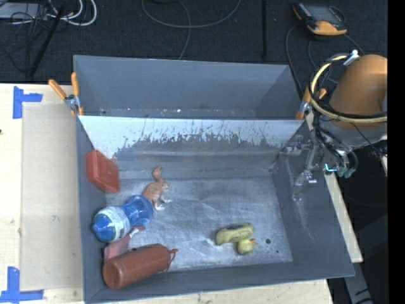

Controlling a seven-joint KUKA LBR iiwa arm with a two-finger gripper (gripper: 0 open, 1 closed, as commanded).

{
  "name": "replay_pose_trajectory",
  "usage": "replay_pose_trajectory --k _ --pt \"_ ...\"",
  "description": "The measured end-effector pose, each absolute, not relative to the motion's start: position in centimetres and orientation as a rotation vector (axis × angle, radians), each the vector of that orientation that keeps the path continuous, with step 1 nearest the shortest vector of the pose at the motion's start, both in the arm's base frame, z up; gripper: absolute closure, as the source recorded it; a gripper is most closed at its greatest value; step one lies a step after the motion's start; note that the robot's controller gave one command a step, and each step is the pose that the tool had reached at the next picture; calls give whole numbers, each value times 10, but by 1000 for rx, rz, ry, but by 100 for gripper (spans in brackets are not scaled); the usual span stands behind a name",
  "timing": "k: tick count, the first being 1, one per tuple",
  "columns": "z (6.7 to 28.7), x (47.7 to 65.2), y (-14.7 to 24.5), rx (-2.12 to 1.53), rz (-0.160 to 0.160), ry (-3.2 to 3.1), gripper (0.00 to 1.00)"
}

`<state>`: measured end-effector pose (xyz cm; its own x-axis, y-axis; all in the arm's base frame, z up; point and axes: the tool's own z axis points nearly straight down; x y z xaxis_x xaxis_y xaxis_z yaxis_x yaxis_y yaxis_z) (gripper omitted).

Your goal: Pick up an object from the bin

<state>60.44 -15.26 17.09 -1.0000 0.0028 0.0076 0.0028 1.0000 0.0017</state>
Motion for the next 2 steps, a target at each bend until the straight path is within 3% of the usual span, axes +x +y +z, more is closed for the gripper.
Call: replay_pose_trajectory --k 1,2 --pt "175 606 -152 1 -1 -3141 0" --pt "120 570 -128 70 1 -3143 0"
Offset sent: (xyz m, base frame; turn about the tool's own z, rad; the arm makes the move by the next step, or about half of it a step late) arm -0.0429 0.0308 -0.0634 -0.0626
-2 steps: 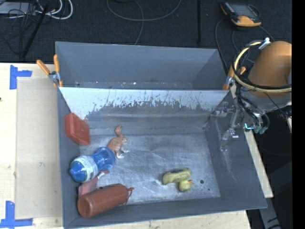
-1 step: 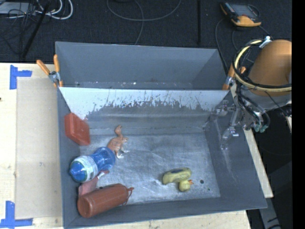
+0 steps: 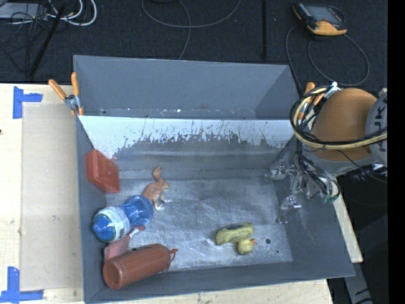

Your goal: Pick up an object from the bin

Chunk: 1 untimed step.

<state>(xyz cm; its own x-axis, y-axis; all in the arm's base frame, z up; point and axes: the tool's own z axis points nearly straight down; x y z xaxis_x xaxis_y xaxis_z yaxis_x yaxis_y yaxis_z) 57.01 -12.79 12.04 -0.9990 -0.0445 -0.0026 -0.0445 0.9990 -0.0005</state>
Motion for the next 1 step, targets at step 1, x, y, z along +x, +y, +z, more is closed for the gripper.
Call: replay_pose_trajectory --k 1 --pt "95 566 -118 -90 4 3147 0"
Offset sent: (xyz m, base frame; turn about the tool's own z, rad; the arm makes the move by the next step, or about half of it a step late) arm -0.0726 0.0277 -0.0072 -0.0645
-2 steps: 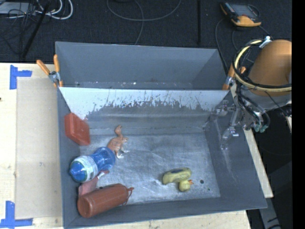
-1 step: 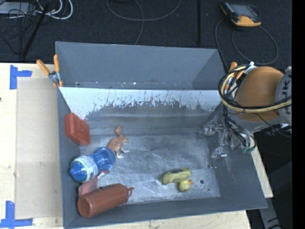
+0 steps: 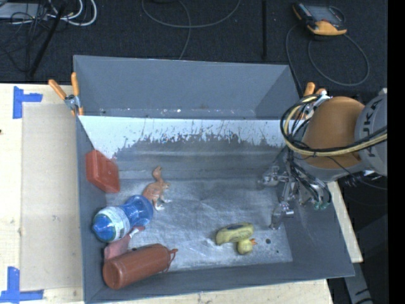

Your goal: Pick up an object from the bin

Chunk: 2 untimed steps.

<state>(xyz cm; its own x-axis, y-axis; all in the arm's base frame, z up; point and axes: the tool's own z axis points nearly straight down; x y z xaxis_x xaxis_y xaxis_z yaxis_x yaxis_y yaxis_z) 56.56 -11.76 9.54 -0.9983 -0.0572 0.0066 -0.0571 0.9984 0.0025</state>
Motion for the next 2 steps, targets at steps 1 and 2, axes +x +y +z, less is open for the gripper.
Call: replay_pose_trajectory --k 1,2 --pt "107 527 -106 140 -1 -3138 0" --pt "127 495 -73 242 -2 -3128 0"
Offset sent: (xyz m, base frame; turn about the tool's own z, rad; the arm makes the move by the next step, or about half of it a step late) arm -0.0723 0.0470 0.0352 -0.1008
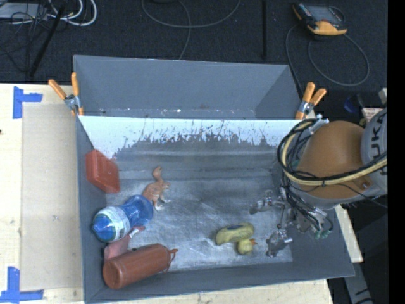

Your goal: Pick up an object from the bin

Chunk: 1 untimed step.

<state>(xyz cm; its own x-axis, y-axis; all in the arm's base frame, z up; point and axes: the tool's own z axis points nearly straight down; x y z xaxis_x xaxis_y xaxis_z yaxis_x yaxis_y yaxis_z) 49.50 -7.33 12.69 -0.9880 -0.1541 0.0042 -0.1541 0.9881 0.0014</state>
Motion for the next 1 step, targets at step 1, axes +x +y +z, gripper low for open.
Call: replay_pose_trajectory --k 1 --pt "99 491 -16 217 0 -3135 0"
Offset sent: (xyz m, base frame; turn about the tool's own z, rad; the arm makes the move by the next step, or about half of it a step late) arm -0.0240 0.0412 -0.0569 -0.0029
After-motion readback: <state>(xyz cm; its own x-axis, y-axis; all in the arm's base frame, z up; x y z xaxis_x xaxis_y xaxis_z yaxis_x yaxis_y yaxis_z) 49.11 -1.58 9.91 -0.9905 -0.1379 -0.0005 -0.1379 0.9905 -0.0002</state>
